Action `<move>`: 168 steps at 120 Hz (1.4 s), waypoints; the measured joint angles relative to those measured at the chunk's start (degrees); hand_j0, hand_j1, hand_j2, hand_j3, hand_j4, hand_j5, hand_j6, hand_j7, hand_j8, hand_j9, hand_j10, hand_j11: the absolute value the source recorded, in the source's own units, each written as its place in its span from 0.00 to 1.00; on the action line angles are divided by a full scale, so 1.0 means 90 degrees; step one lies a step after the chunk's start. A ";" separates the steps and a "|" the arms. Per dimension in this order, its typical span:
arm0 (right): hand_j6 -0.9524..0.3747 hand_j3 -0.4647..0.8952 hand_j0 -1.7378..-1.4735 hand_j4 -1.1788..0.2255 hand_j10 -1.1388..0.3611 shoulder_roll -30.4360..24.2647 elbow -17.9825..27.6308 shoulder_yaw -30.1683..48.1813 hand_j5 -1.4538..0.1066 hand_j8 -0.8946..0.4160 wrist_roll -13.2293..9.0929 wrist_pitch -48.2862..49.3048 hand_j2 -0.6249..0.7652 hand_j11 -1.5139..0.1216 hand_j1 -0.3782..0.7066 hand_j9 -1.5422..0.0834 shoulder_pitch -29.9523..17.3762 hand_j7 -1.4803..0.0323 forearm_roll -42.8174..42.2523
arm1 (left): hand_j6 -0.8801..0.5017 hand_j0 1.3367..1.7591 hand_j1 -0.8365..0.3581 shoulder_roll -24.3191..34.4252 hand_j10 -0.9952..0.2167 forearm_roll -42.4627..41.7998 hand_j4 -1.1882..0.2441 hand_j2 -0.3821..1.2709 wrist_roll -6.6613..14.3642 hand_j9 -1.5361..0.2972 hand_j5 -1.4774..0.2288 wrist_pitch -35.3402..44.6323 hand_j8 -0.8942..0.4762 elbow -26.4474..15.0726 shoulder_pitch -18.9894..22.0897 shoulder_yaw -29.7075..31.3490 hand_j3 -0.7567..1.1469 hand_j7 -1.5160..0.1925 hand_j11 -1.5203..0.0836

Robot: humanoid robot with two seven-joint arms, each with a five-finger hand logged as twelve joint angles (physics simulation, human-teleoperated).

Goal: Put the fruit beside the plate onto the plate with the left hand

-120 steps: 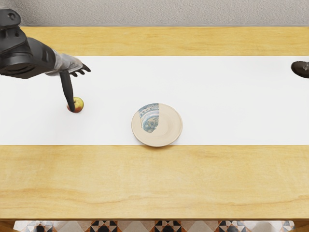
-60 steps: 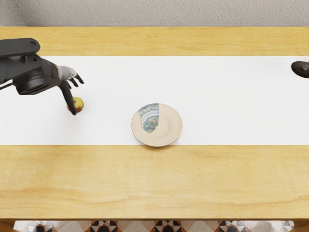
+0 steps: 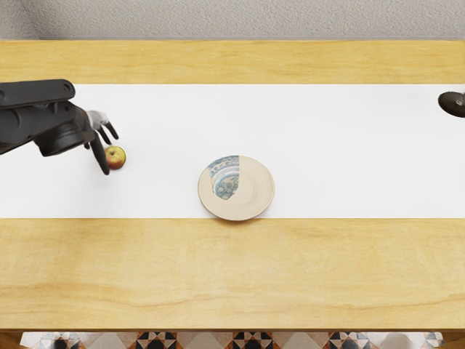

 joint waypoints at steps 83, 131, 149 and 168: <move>0.72 0.34 0.30 0.84 0.76 0.0000 -0.0001 0.0000 0.93 0.68 0.0000 0.0000 0.45 0.93 0.03 0.95 0.0000 0.98 0.0000 | 0.27 0.76 0.48 -0.0352 0.39 -0.0003 0.46 0.31 -0.0002 0.46 0.47 -0.0038 0.29 0.0241 0.0089 0.0123 0.40 0.49 0.52; 0.72 0.34 0.30 0.84 0.76 0.0000 -0.0001 0.0000 0.93 0.68 0.0000 0.0000 0.45 0.93 0.03 0.95 0.0000 0.98 0.0000 | 0.28 0.75 0.49 -0.0424 0.31 -0.0032 0.39 0.40 0.0001 0.38 0.39 -0.0064 0.27 0.0385 0.0185 0.0181 0.40 0.40 0.43; 0.72 0.34 0.30 0.84 0.76 0.0000 -0.0001 0.0000 0.93 0.68 0.0000 0.0000 0.45 0.93 0.03 0.95 0.0000 0.98 0.0000 | 0.31 0.74 0.52 -0.0429 0.25 -0.0046 0.34 0.35 0.0007 0.32 0.32 -0.0082 0.30 0.0389 0.0185 0.0184 0.40 0.34 0.36; 0.72 0.34 0.30 0.84 0.76 0.0000 -0.0001 0.0000 0.93 0.68 0.0000 0.0000 0.45 0.93 0.03 0.95 0.0000 0.98 0.0001 | 0.31 0.74 0.54 -0.0411 0.22 -0.0054 0.32 0.33 0.0008 0.29 0.29 -0.0197 0.30 0.0397 0.0195 0.0160 0.40 0.31 0.33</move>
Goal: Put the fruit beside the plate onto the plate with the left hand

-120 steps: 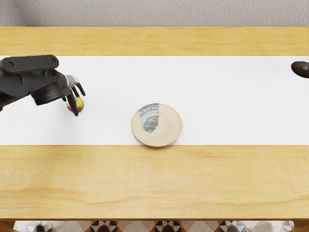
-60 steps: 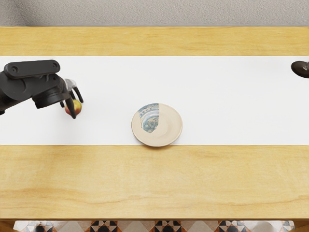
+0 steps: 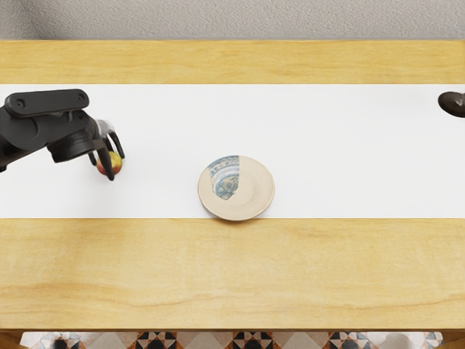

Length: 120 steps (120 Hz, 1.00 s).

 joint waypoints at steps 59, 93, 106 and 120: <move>0.72 0.34 0.30 0.84 0.76 0.0000 0.0002 -0.0001 0.93 0.68 0.0000 0.0000 0.45 0.93 0.03 0.95 0.0000 0.98 0.0000 | 0.38 0.75 0.44 -0.0436 0.20 -0.0131 0.32 0.48 -0.0010 0.28 0.25 -0.1717 0.34 0.0195 -0.0394 -0.2849 0.40 0.29 0.31; 0.72 0.34 0.30 0.84 0.76 0.0000 0.0000 0.0000 0.93 0.68 0.0000 0.0000 0.45 0.93 0.03 0.95 0.0000 0.98 -0.0001 | 0.34 0.75 0.41 -0.0868 0.20 -0.0314 0.32 0.56 -0.0003 0.29 0.24 -0.1939 0.32 -0.0203 0.0115 -0.3120 0.40 0.28 0.32; 0.72 0.34 0.30 0.84 0.76 0.0000 0.0001 0.0000 0.93 0.68 0.0000 0.0000 0.45 0.93 0.03 0.95 0.0000 0.98 -0.0001 | 0.41 0.75 0.51 -0.0861 0.33 -0.0286 0.44 0.50 -0.0004 0.41 0.38 -0.2001 0.39 -0.0270 0.0179 -0.3107 0.40 0.41 0.46; 0.72 0.34 0.30 0.84 0.76 0.0000 0.0002 0.0000 0.93 0.68 0.0000 0.0000 0.45 0.93 0.03 0.95 0.0000 0.98 -0.0001 | 0.48 0.76 0.68 -0.0798 0.51 -0.0251 0.58 0.39 -0.0006 0.57 0.56 -0.2011 0.47 -0.0279 0.0144 -0.3187 0.40 0.59 0.64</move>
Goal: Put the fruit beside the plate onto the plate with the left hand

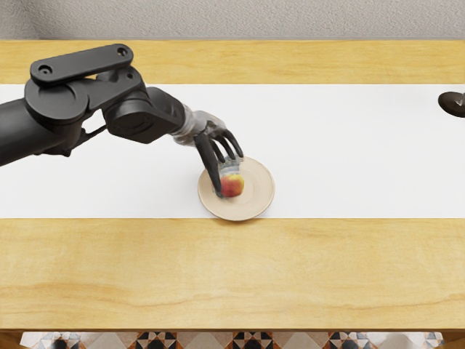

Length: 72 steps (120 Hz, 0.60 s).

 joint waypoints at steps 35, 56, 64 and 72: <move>0.72 0.34 0.30 0.84 0.76 0.0000 0.0006 -0.0007 0.93 0.68 0.0000 0.0000 0.45 0.93 0.03 0.95 0.0000 0.98 -0.0005 | 0.57 0.76 0.87 0.2457 0.71 -0.0781 0.74 0.27 -0.0001 0.74 0.76 -0.1604 0.58 -0.0029 0.1865 -0.2586 0.40 0.78 0.84; 0.72 0.34 0.30 0.84 0.76 0.0000 0.0008 -0.0003 0.93 0.68 0.0000 0.0000 0.45 0.93 0.03 0.95 0.0000 0.98 -0.0001 | 0.60 0.76 0.93 0.3654 0.76 -0.1633 0.78 0.25 -0.0001 0.79 0.81 -0.1855 0.61 0.0043 0.2763 -0.3580 0.40 0.83 0.89; 0.72 0.34 0.30 0.84 0.76 0.0000 0.0007 -0.0002 0.93 0.68 0.0000 0.0000 0.45 0.93 0.03 0.95 0.0000 0.98 -0.0001 | 0.60 0.76 0.94 0.3803 0.77 -0.1908 0.79 0.25 -0.0001 0.80 0.82 -0.1883 0.62 0.0315 0.2832 -0.3692 0.40 0.84 0.90; 0.72 0.34 0.30 0.84 0.76 0.0000 0.0004 -0.0001 0.93 0.68 0.0000 0.0000 0.45 0.93 0.03 0.95 0.0000 0.98 -0.0001 | 0.61 0.76 0.95 0.3816 0.78 -0.2230 0.80 0.24 -0.0001 0.80 0.83 -0.1897 0.62 0.0748 0.2844 -0.3746 0.40 0.85 0.91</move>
